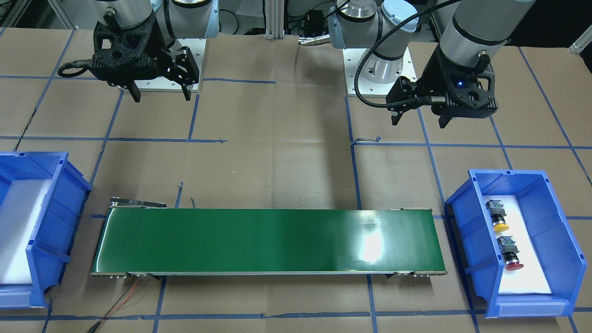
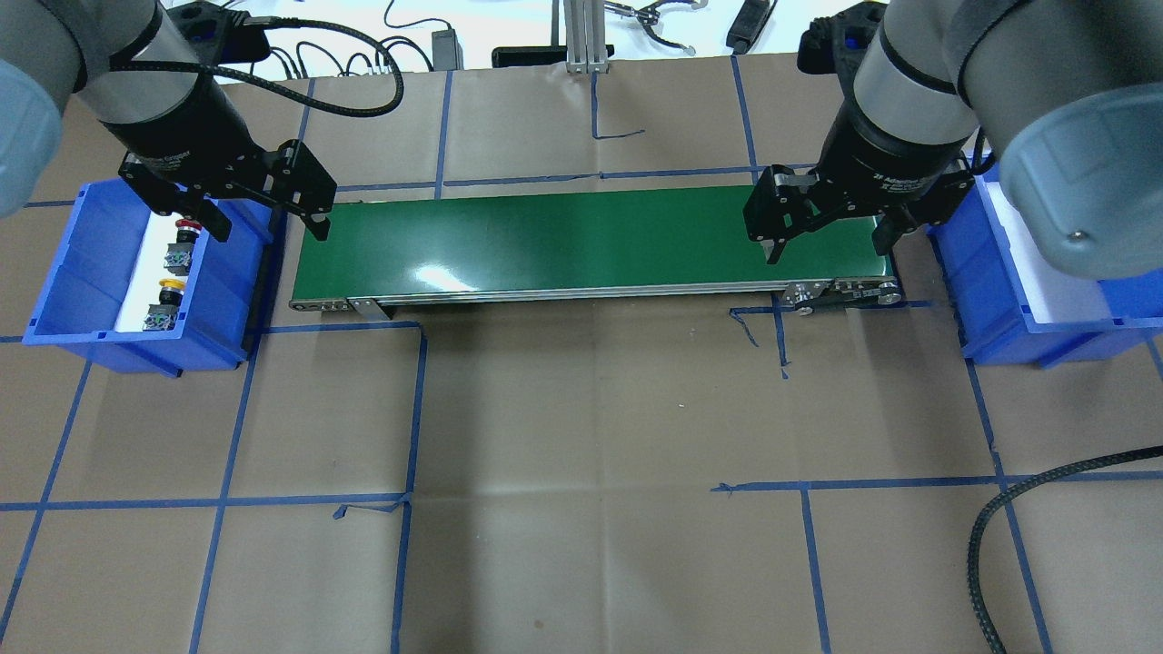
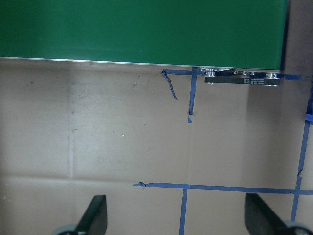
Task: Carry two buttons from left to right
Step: 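Move the left gripper over the blue bin holding the buttons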
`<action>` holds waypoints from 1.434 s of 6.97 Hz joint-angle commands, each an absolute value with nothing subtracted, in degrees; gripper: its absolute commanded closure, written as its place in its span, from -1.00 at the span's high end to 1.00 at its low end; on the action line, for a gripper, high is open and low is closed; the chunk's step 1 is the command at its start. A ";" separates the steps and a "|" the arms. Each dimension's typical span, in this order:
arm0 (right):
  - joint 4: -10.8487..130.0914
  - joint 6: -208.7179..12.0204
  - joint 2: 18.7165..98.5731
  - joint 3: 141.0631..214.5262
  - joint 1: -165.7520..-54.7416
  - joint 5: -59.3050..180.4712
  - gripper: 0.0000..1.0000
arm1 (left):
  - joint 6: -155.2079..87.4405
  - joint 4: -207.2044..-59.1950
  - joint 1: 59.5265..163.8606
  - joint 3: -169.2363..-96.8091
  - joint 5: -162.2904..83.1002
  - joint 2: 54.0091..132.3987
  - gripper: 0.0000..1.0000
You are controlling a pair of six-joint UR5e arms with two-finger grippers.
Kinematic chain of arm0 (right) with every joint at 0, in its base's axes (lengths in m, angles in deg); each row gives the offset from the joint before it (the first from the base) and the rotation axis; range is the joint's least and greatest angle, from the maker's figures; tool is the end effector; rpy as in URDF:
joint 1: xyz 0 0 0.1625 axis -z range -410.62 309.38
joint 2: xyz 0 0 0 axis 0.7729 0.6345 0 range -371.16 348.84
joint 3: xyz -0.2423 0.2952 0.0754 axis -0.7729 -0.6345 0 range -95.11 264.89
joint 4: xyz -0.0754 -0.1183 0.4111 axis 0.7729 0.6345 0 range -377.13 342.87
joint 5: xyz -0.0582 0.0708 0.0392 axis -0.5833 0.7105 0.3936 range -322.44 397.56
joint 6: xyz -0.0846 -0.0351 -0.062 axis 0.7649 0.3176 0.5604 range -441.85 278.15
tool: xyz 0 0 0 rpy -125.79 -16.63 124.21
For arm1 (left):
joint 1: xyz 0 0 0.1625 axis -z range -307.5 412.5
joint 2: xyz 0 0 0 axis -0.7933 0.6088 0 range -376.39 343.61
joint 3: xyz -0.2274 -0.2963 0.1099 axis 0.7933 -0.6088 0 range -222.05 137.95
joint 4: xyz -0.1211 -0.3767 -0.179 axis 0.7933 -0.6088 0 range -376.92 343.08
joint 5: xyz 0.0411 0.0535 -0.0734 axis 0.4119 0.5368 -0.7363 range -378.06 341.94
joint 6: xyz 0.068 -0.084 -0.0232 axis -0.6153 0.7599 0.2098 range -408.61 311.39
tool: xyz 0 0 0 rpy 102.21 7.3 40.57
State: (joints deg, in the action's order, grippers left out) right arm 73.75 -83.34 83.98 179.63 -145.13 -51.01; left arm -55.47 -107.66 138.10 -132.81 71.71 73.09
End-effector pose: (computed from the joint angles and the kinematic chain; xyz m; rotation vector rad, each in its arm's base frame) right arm 0.1735 -0.4684 0.4448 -0.0825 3.1142 -0.0327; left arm -0.0944 -0.5164 0.4379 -0.0673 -3.1351 -0.0260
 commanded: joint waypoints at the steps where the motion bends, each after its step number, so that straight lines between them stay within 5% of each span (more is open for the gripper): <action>1: 73.75 -83.43 83.76 179.46 -145.10 -50.94 1.00 | -55.56 -107.71 138.10 -132.67 71.76 73.08 1.00; 7: 73.84 -83.69 83.58 178.84 -145.45 -50.77 1.00 | -56.00 -107.71 136.18 -131.79 71.76 73.34 1.00; 10: 73.75 -83.69 83.58 179.10 -145.36 -50.77 1.00 | -60.55 -107.71 121.90 -131.70 71.59 74.66 1.00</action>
